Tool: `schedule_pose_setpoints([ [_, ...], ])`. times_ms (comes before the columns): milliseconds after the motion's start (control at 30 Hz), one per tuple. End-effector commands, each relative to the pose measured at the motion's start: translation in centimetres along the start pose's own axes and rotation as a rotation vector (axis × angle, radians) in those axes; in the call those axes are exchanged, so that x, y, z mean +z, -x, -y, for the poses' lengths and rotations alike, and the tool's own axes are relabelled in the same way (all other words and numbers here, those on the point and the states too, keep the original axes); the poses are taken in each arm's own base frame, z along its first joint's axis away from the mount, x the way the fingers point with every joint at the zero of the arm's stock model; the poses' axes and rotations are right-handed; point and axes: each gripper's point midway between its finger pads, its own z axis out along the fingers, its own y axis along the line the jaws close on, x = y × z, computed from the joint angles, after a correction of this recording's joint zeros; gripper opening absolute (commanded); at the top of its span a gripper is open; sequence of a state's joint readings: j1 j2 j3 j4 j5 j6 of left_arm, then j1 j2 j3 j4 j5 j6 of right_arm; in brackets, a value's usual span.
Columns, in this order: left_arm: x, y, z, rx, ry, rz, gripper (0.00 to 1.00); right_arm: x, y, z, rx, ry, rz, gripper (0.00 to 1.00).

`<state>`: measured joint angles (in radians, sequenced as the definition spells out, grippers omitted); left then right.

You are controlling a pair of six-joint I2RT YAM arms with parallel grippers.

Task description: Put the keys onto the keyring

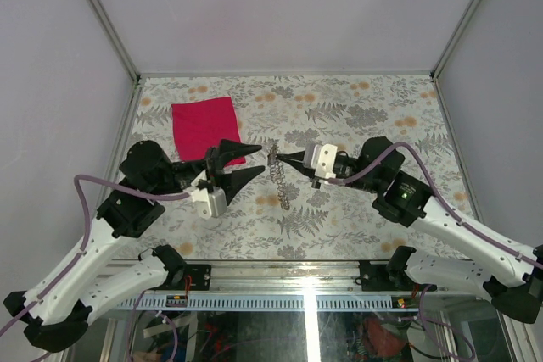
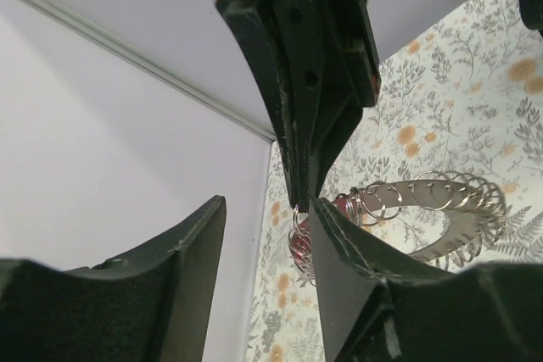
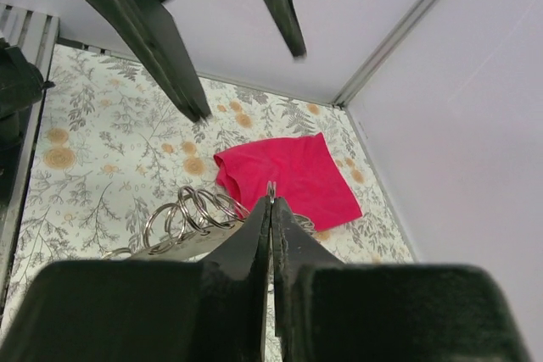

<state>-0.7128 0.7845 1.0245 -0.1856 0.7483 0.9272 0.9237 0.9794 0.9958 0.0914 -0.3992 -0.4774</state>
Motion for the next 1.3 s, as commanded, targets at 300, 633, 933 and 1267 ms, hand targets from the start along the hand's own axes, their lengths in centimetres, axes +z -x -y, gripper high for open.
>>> schedule_pose_setpoints([
  [300,-2.9,0.3,-3.7,-0.633,0.419,-0.018,0.61,-2.6,5.0,5.2,0.223,-0.191,0.405,0.0],
  [633,-2.2,-3.0,-3.6,-0.991,0.53,-0.131,0.74,-4.8,6.3,6.7,0.366,-0.217,0.651,0.0],
  [933,-1.0,-7.2,-2.7,-1.1,0.538,-0.341,1.0,-7.3,7.6,8.0,0.438,-0.283,0.861,0.0],
  [1267,-2.3,-13.3,-0.1,-1.136,0.601,-0.68,1.0,-8.8,7.7,8.5,0.411,-0.354,0.908,0.0],
])
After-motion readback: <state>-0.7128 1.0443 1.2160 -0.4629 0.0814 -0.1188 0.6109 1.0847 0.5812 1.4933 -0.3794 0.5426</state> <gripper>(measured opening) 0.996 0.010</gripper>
